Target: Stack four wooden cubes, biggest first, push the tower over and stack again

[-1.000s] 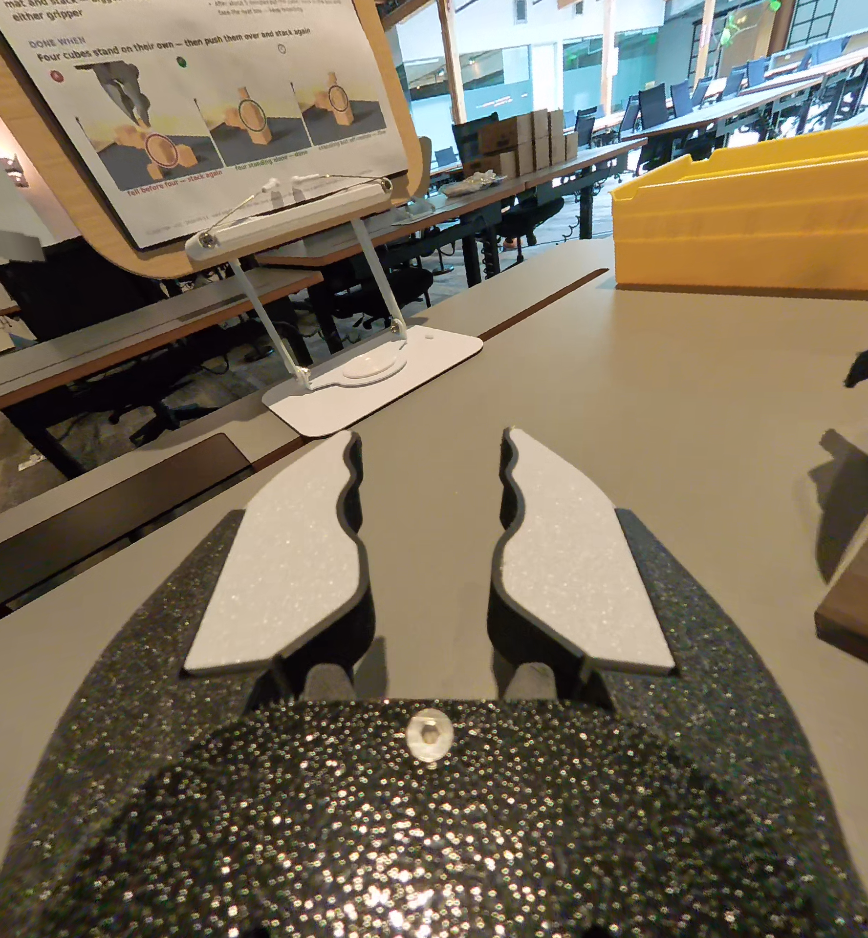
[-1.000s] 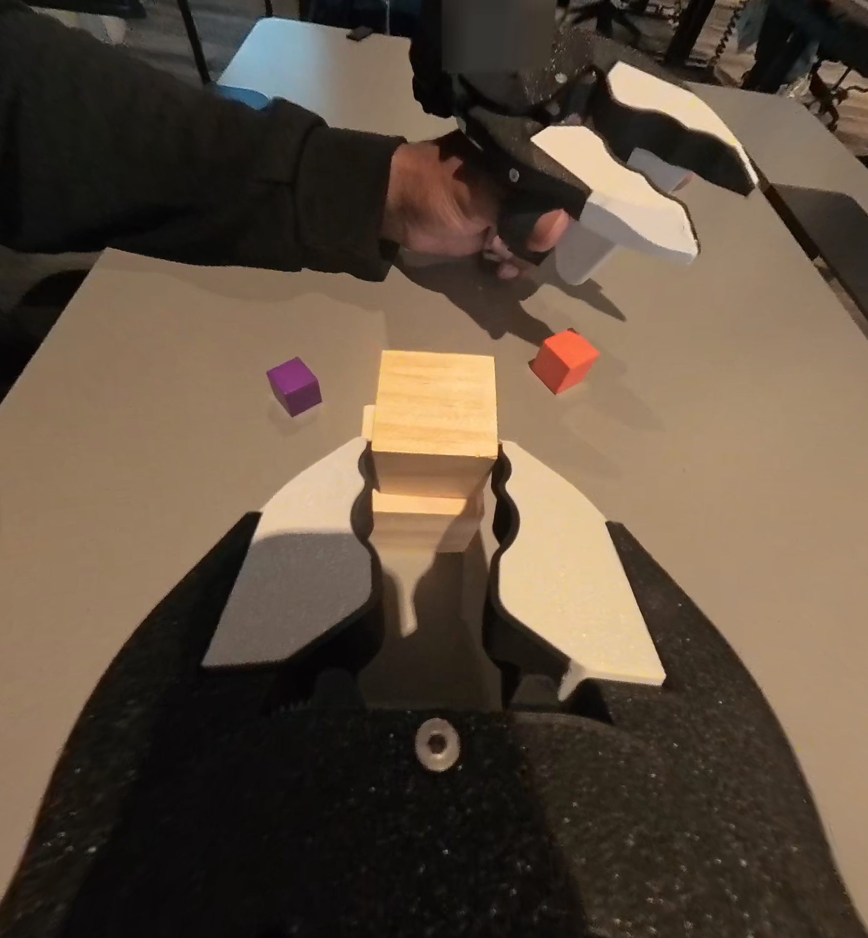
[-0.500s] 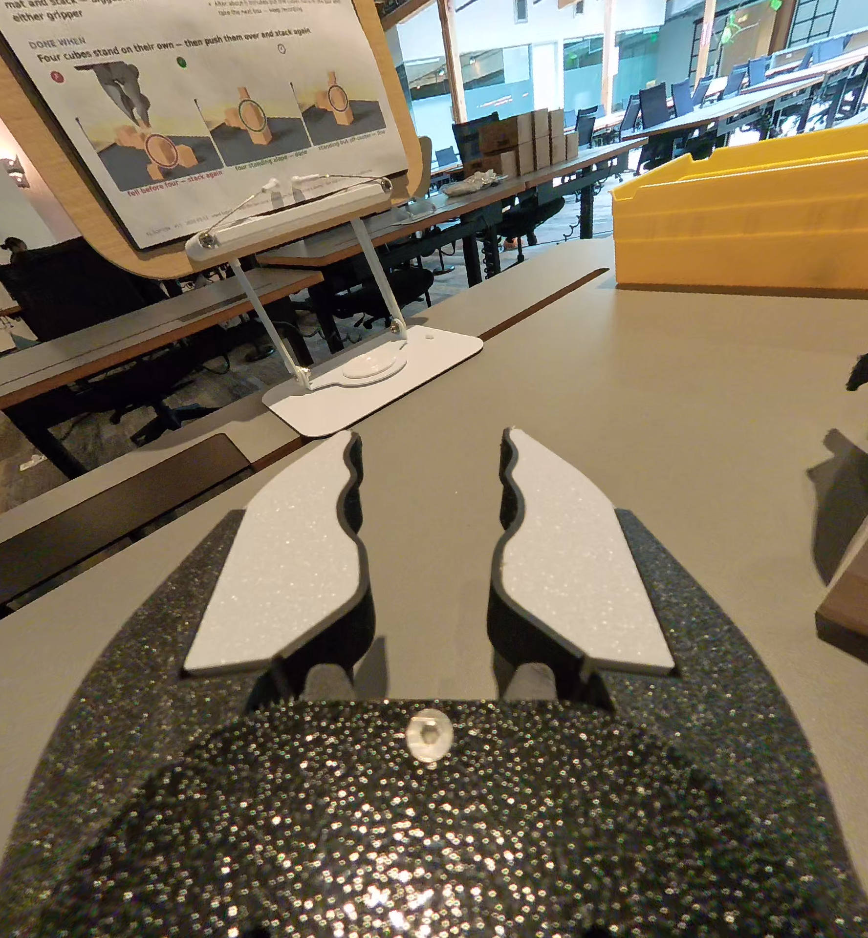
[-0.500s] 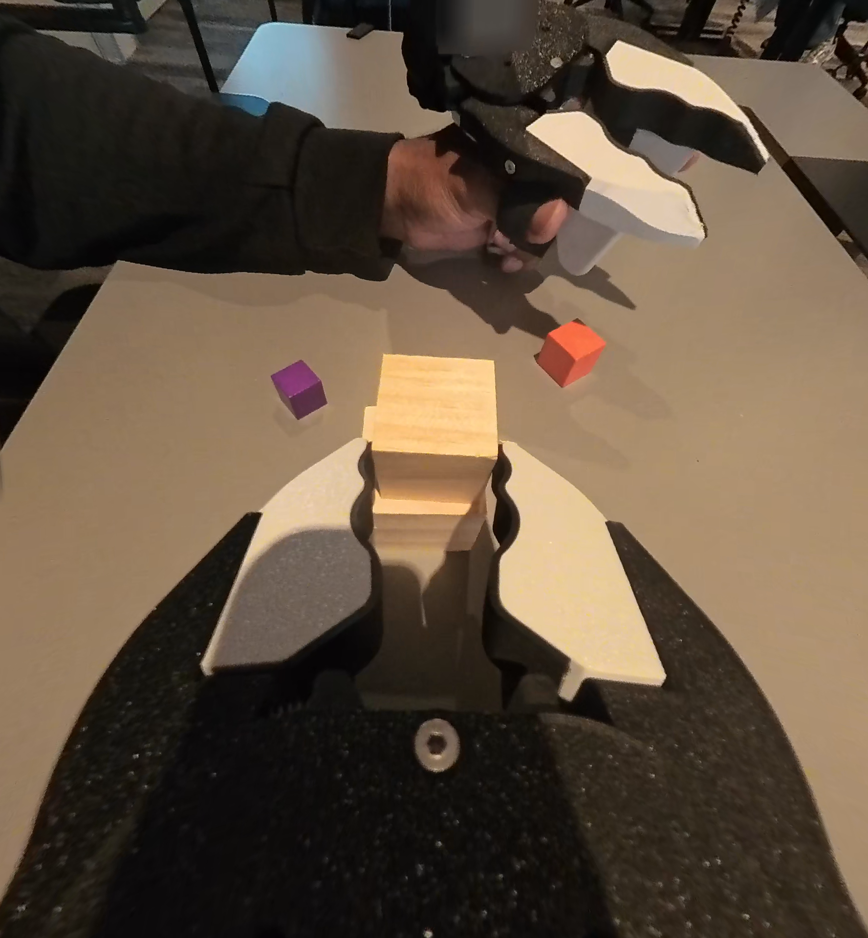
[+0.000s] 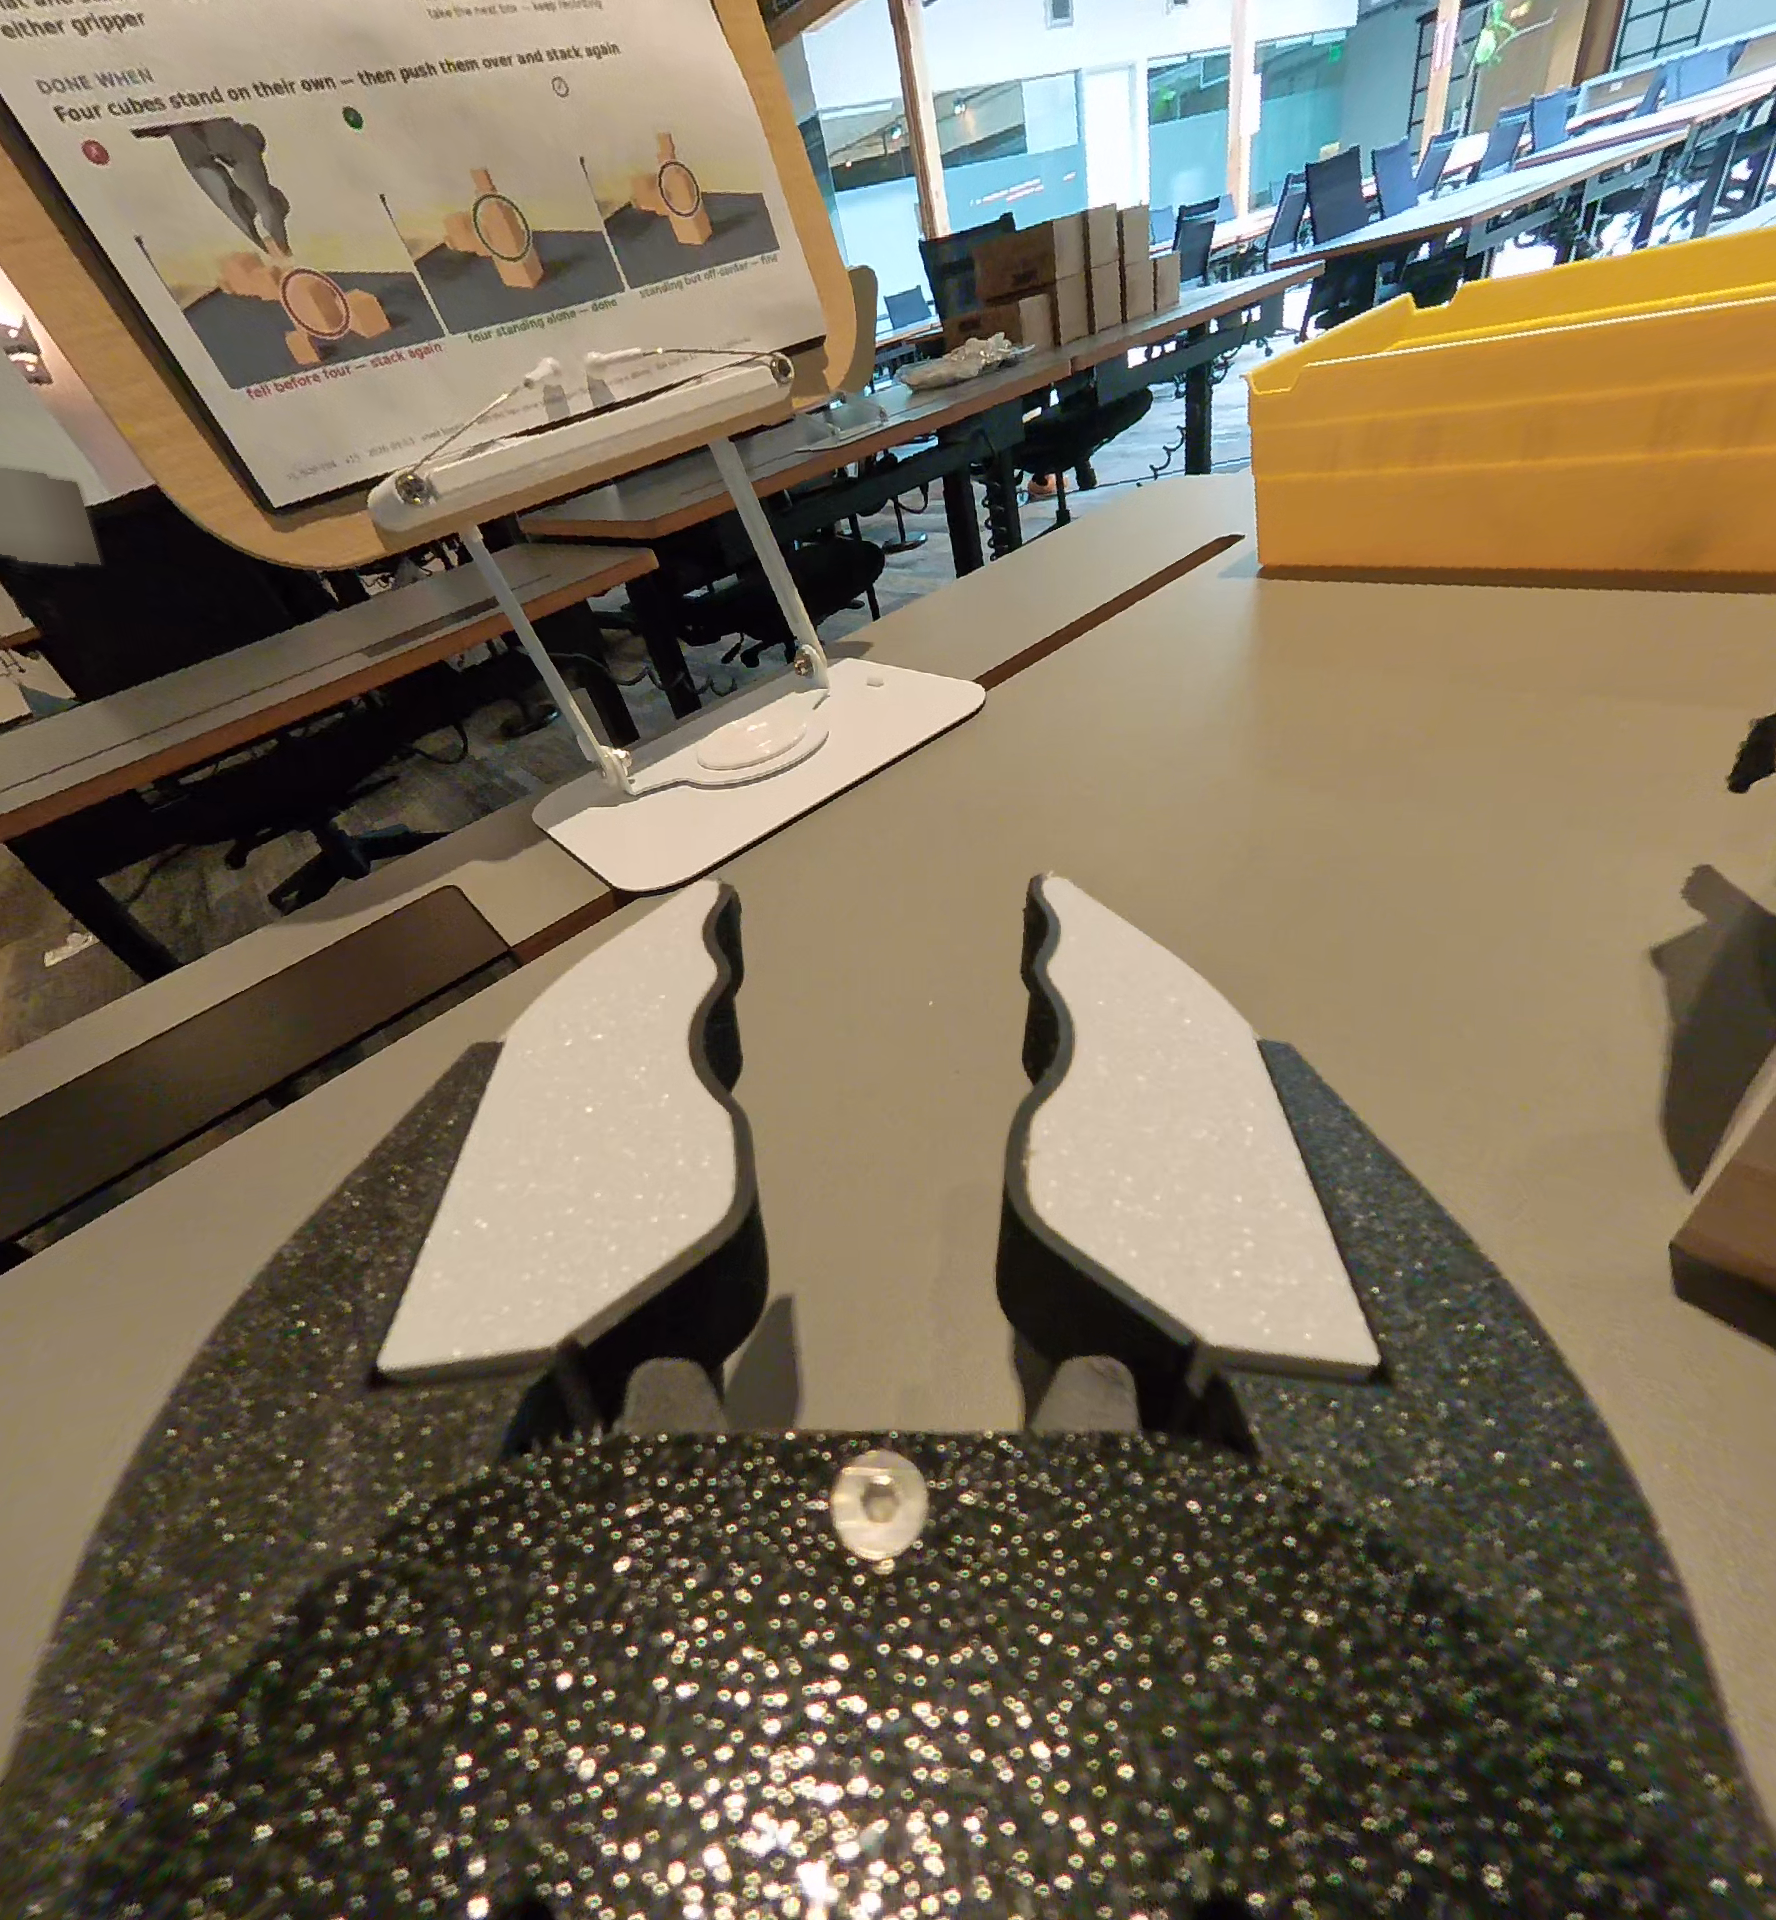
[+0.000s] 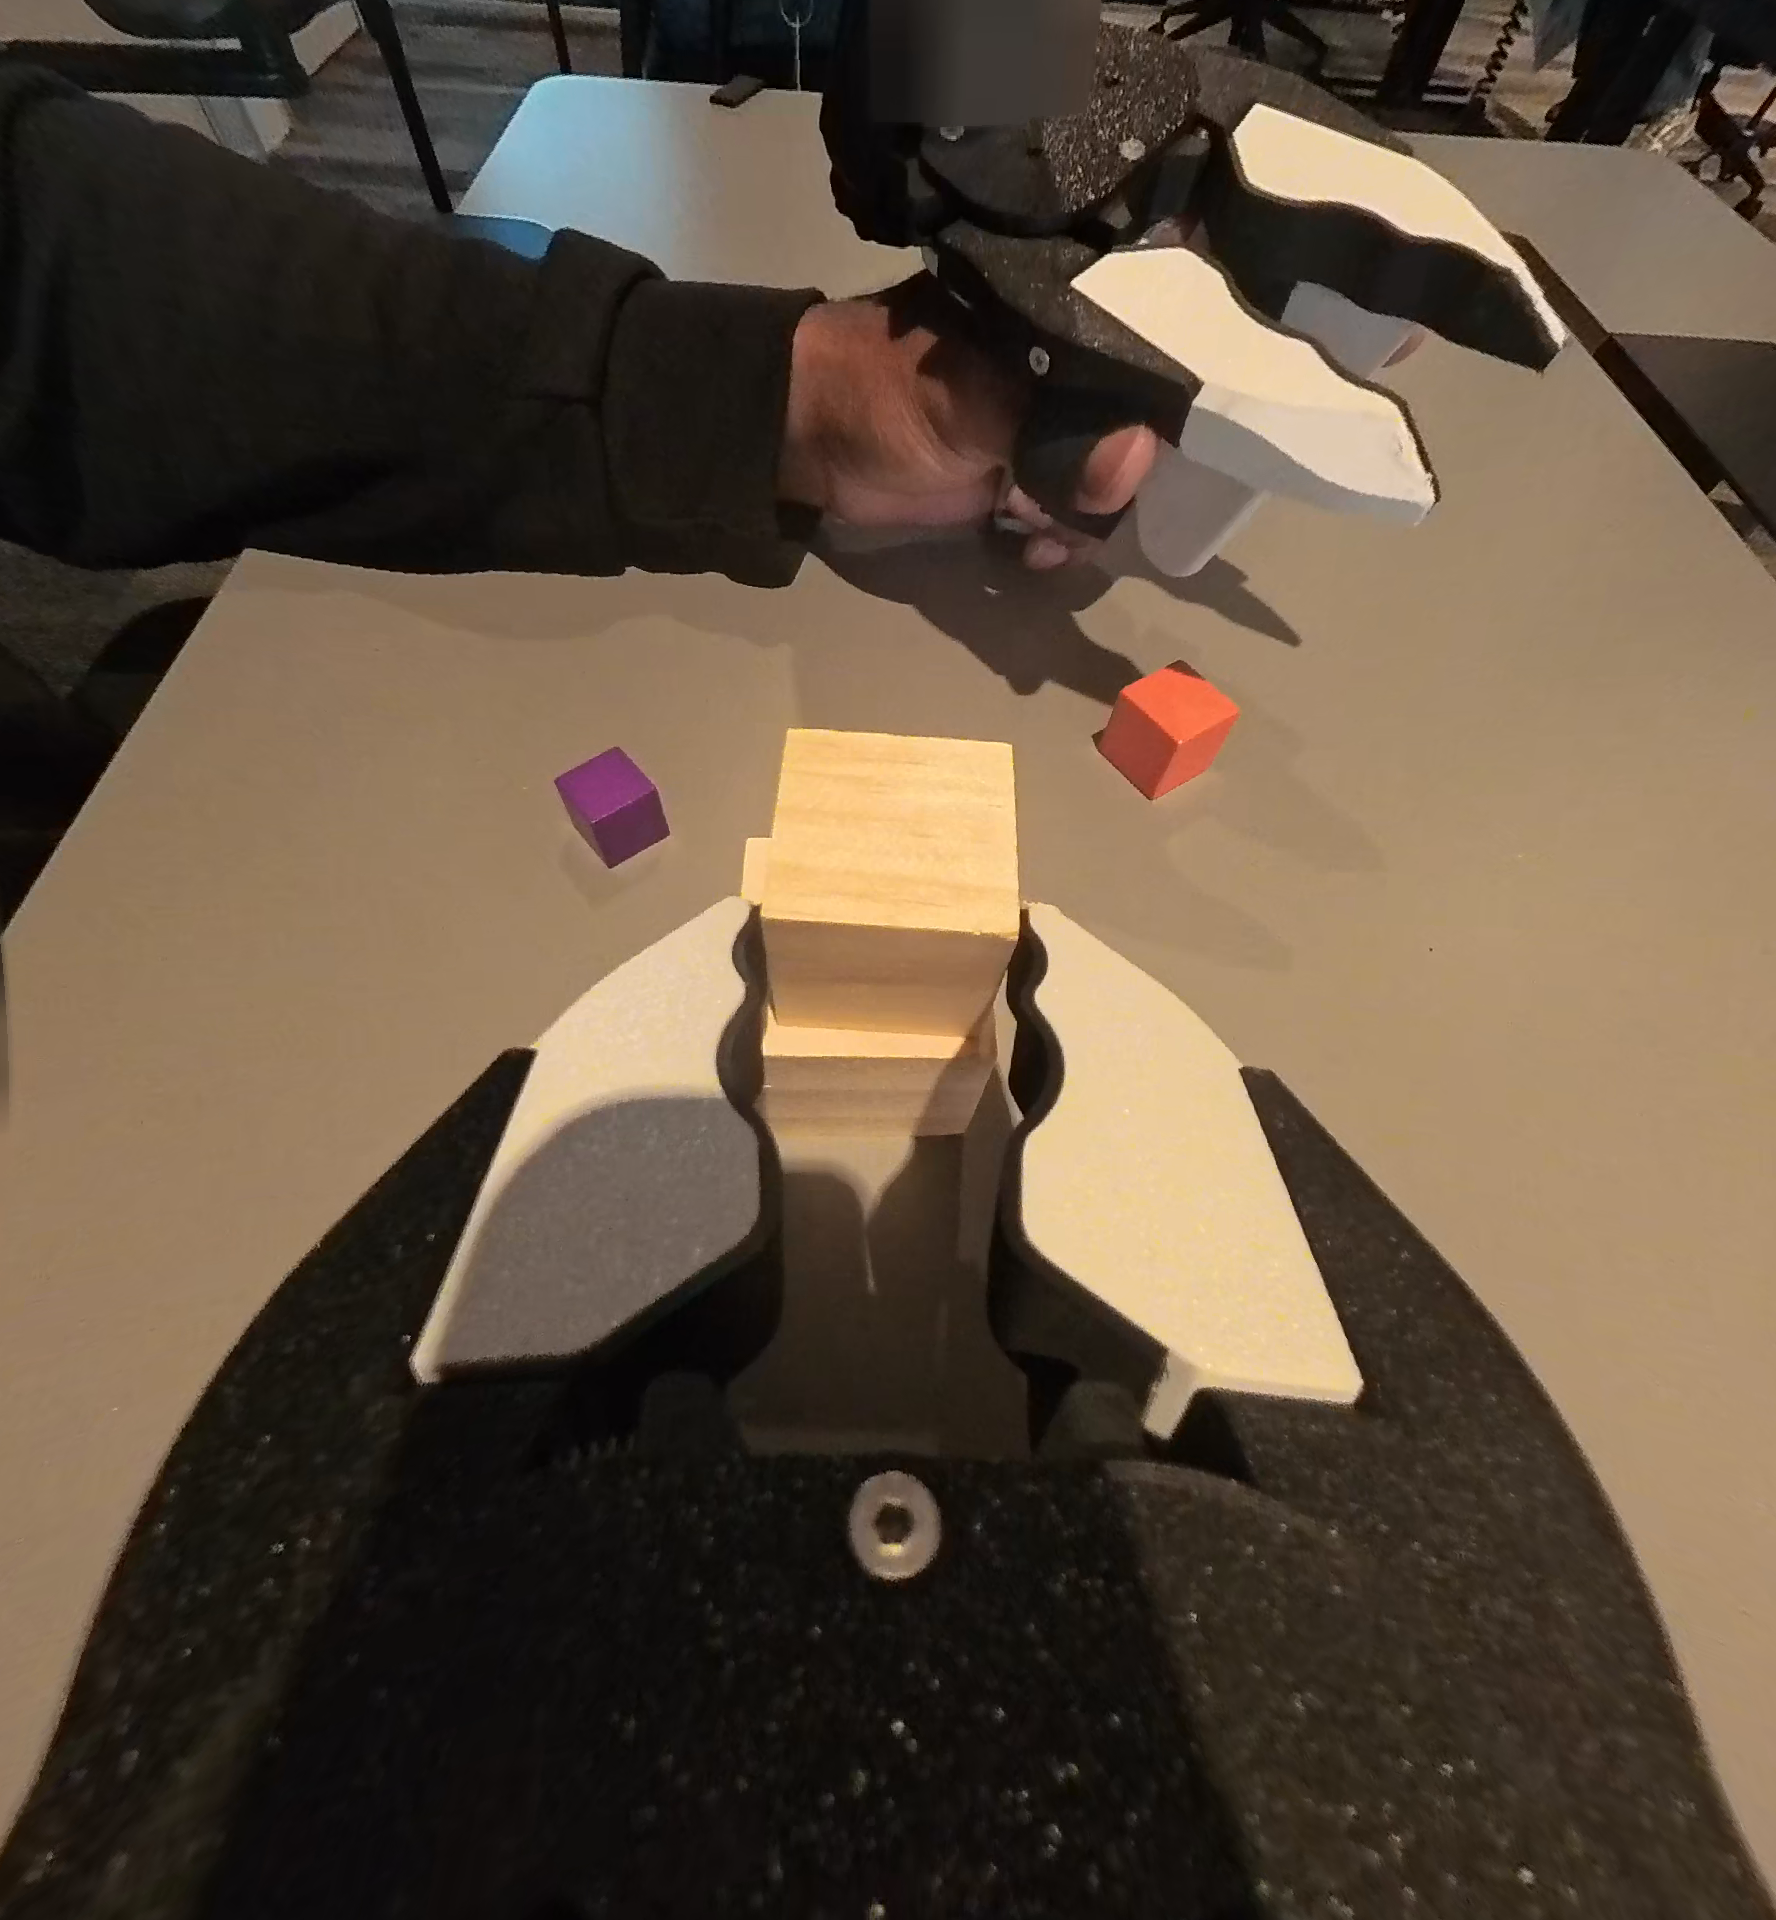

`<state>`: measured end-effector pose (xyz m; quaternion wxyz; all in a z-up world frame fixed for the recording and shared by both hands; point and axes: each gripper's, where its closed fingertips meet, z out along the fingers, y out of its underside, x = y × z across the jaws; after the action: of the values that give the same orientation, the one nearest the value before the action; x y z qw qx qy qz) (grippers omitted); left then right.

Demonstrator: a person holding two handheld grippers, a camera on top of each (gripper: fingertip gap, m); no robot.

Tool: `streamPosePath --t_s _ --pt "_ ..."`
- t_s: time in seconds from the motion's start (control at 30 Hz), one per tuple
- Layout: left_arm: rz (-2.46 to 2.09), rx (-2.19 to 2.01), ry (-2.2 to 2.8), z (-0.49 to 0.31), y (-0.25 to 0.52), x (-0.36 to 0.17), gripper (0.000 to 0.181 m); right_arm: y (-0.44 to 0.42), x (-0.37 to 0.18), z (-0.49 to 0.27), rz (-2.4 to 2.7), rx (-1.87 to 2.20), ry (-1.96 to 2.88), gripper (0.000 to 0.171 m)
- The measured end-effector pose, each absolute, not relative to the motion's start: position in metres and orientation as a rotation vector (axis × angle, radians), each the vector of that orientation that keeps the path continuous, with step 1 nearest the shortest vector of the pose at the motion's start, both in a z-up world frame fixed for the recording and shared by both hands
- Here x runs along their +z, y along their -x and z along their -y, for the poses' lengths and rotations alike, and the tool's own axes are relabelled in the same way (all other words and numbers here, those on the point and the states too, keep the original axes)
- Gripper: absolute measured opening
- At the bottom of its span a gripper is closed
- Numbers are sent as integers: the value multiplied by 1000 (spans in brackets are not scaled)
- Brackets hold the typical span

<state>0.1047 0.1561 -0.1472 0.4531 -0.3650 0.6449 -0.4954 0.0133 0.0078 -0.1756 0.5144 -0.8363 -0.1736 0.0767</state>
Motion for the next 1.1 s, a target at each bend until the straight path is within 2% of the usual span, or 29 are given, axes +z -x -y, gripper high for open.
streamPosePath --t_s 0.47,0.67,1.1 --pt "-1610 -1218 893 -154 -104 -149 52 -12 -176 -8 431 193 1990 45" --pt "-1620 -1217 892 -153 -104 -150 52 -16 -182 -8 426 172 2005 53" --pt "-1623 -1217 895 -153 -104 -150 52 -14 -183 -6 436 193 1997 51"
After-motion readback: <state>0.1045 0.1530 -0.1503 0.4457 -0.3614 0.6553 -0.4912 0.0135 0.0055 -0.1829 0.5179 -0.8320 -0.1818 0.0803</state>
